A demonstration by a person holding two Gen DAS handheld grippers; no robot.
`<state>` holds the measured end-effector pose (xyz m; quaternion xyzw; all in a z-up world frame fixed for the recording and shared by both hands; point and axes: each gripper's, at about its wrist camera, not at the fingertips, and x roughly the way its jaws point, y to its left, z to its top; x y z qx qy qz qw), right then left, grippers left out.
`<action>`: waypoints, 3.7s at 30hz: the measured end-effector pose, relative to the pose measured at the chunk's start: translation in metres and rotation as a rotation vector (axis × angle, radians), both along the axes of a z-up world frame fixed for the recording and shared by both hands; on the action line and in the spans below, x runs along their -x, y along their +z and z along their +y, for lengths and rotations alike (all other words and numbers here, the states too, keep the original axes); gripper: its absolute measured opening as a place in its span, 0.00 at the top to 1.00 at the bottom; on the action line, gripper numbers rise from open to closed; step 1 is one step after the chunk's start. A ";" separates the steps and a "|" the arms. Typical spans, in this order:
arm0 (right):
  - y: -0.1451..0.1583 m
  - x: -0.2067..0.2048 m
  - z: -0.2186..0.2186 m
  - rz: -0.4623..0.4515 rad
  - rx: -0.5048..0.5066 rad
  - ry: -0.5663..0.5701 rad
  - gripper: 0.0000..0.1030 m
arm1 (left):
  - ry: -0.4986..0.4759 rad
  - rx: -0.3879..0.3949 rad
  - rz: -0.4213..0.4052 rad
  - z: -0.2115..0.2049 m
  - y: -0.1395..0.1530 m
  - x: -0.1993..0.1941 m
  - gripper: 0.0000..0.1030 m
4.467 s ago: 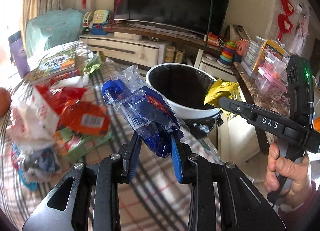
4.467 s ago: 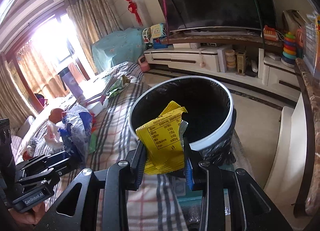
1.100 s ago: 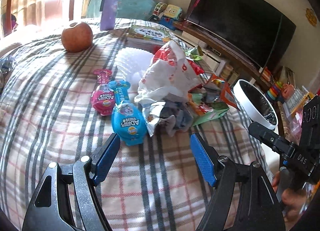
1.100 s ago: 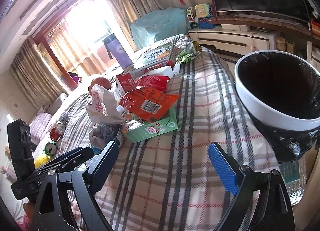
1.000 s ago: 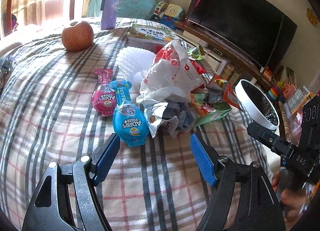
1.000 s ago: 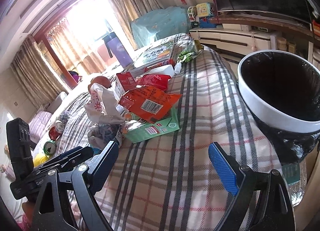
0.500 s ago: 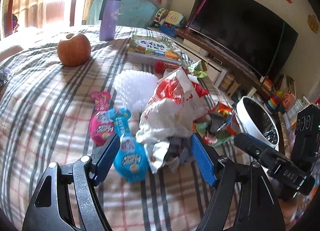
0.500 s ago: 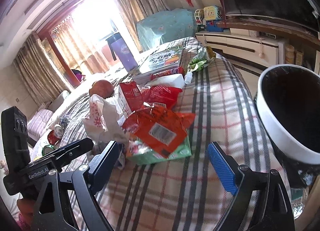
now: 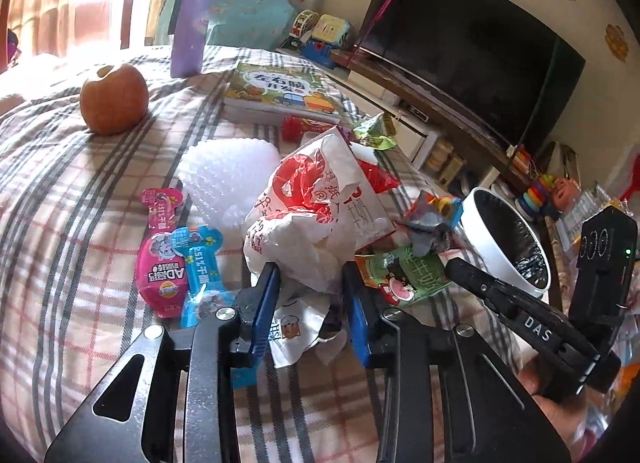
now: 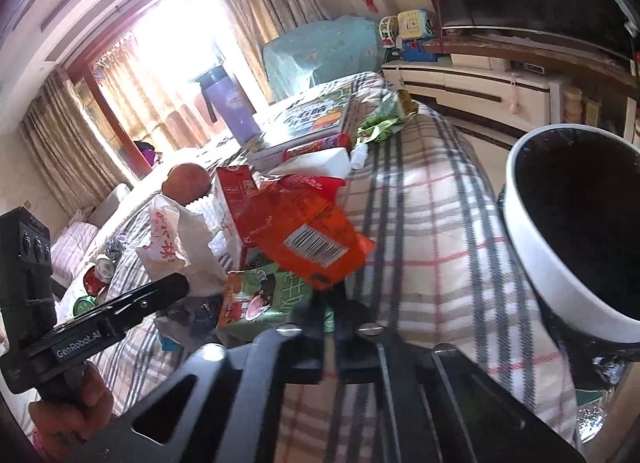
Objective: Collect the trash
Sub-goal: 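Grasp the white-and-red plastic bag with the left tool while the right tool grasps the orange snack packet, then carry both held items over the trash bin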
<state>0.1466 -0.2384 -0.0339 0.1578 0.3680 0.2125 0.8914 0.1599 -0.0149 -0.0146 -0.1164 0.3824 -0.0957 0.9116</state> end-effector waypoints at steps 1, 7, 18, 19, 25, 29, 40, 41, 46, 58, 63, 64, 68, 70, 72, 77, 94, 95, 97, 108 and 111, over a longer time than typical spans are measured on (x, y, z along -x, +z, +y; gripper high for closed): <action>0.001 0.002 -0.003 -0.006 0.001 -0.003 1.00 | -0.005 -0.003 -0.006 -0.002 0.002 0.001 0.71; -0.002 0.002 -0.014 0.044 -0.035 -0.001 0.90 | -0.015 -0.032 -0.055 -0.011 0.016 0.012 0.71; 0.011 -0.001 0.001 -0.057 -0.012 0.028 0.36 | -0.002 -0.030 -0.056 -0.005 0.017 0.016 0.71; 0.011 -0.006 0.003 -0.057 -0.012 0.028 0.36 | -0.004 -0.030 -0.055 -0.005 0.017 0.017 0.71; 0.009 -0.027 0.013 -0.065 0.023 0.040 0.38 | -0.025 -0.026 -0.052 -0.011 0.018 0.020 0.71; 0.008 -0.027 0.008 -0.066 0.052 0.025 0.97 | -0.051 -0.029 -0.060 -0.022 0.021 0.021 0.71; 0.006 -0.026 -0.017 -0.052 -0.029 0.012 0.51 | -0.072 -0.033 -0.064 -0.034 0.022 0.022 0.71; 0.007 -0.028 -0.014 -0.059 -0.026 0.019 0.51 | -0.069 -0.032 -0.062 -0.033 0.022 0.022 0.71; 0.006 -0.048 0.004 -0.051 0.032 0.040 0.53 | -0.062 -0.024 -0.049 -0.029 0.020 0.021 0.71; 0.005 -0.043 -0.017 -0.040 0.059 -0.015 1.00 | -0.104 -0.028 -0.055 -0.043 0.023 0.018 0.71; 0.020 -0.020 -0.048 -0.062 0.031 -0.056 1.00 | -0.157 -0.020 -0.055 -0.064 0.024 0.014 0.71; 0.022 -0.013 -0.056 -0.066 0.029 -0.068 1.00 | -0.166 -0.017 -0.054 -0.069 0.025 0.014 0.71; 0.028 0.001 -0.078 -0.067 0.024 -0.107 1.00 | -0.218 -0.019 -0.055 -0.091 0.028 0.010 0.71; 0.029 0.007 -0.090 -0.064 0.028 -0.132 1.00 | -0.241 -0.021 -0.050 -0.102 0.028 0.008 0.71; 0.029 0.010 -0.100 -0.061 0.028 -0.154 1.00 | -0.268 -0.023 -0.043 -0.115 0.027 0.006 0.71; 0.025 0.015 -0.125 -0.042 0.032 -0.214 1.00 | -0.324 -0.029 -0.033 -0.143 0.026 0.001 0.71; 0.015 0.016 -0.180 -0.008 0.041 -0.335 1.00 | -0.441 -0.067 -0.022 -0.221 0.031 -0.022 0.71; 0.015 0.016 -0.183 -0.006 0.040 -0.338 1.00 | -0.443 -0.068 -0.021 -0.224 0.031 -0.023 0.71; 0.014 0.015 -0.187 -0.003 0.037 -0.345 1.00 | -0.451 -0.067 -0.016 -0.229 0.031 -0.027 0.71; 0.006 0.004 -0.198 0.034 0.044 -0.354 0.98 | -0.461 -0.073 0.016 -0.248 0.024 -0.044 0.70; 0.005 0.001 -0.200 0.043 0.043 -0.362 0.94 | -0.457 -0.068 0.024 -0.249 0.022 -0.048 0.66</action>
